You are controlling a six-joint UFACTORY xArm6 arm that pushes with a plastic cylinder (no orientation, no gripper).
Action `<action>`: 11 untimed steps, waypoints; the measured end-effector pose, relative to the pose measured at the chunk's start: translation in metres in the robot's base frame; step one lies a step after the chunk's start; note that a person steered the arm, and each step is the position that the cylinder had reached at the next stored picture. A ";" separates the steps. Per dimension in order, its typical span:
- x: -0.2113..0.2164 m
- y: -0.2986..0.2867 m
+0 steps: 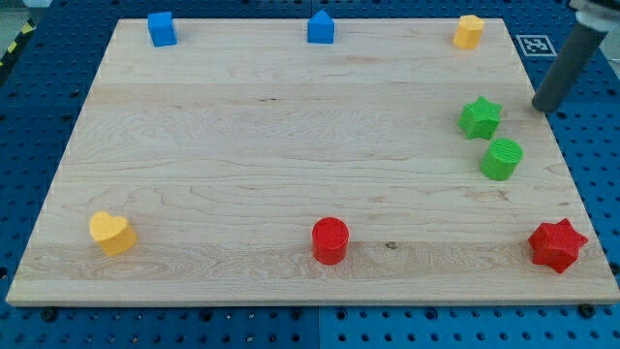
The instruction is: Move yellow hexagon closer towards green star
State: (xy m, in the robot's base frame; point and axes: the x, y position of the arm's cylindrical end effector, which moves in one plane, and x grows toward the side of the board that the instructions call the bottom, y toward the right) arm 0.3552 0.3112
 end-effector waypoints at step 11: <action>-0.079 -0.108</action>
